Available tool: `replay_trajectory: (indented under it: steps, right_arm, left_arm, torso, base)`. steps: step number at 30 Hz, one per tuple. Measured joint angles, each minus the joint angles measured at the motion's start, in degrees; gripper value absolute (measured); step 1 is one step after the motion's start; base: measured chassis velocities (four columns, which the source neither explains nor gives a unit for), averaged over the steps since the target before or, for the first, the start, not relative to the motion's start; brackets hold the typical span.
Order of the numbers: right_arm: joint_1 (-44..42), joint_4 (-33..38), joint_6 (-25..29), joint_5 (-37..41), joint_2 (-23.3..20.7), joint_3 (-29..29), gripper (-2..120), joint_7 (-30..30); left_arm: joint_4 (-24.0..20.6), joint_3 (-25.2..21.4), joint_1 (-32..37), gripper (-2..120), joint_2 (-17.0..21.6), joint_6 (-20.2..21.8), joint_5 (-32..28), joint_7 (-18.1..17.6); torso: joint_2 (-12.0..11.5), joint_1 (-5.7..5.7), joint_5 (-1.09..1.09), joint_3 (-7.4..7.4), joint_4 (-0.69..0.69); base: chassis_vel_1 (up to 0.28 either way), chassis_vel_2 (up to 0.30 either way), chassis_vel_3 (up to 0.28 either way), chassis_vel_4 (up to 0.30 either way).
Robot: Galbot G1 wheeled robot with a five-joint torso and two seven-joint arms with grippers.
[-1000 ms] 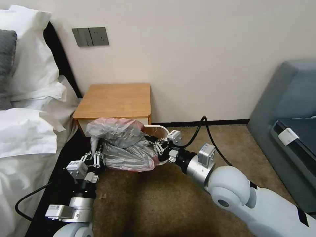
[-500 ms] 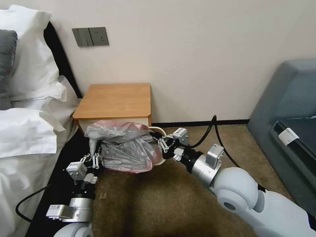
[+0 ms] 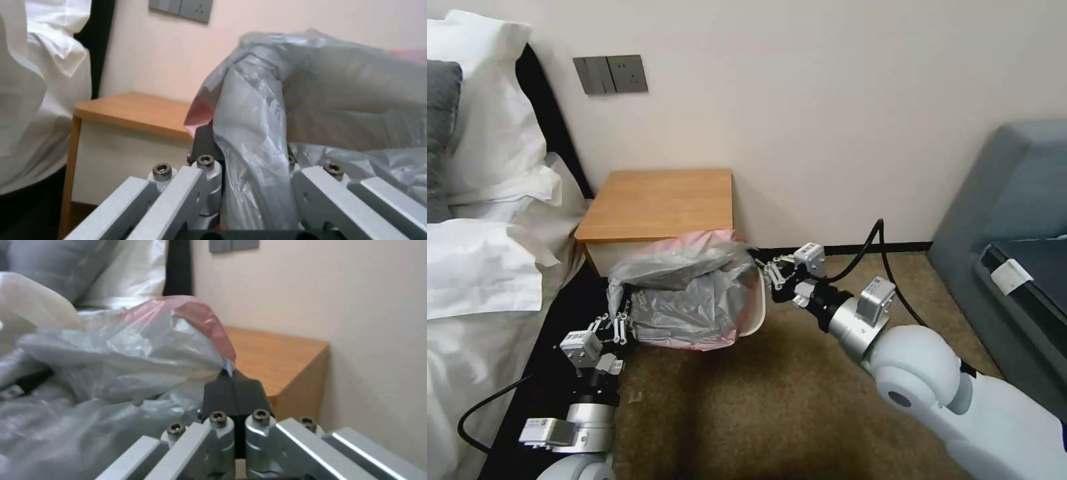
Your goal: Pick up the garbage bag from the table and place it over the trash can.
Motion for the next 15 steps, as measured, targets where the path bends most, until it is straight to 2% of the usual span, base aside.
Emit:
replay_trajectory:
  steps: [9,15]
  right_arm:
    - [0.1,-3.0,0.1,-0.4,-3.8,2.0,0,0.0]
    - [-1.0,-3.9,0.0,-2.1,-4.5,2.7,0,-0.6]
  left_arm:
    - [-0.9,0.0,0.1,9,0.0,-0.3,-1.1,0.3]
    - [-1.1,0.2,-0.1,9,0.0,0.1,-1.8,-0.1]
  torso:
    - [0.0,0.00,0.00,0.00,0.00]
    - [0.0,0.00,0.00,0.00,0.00]
  base:
    - [0.000,0.000,0.000,0.000]
    - [0.000,0.000,0.000,0.000]
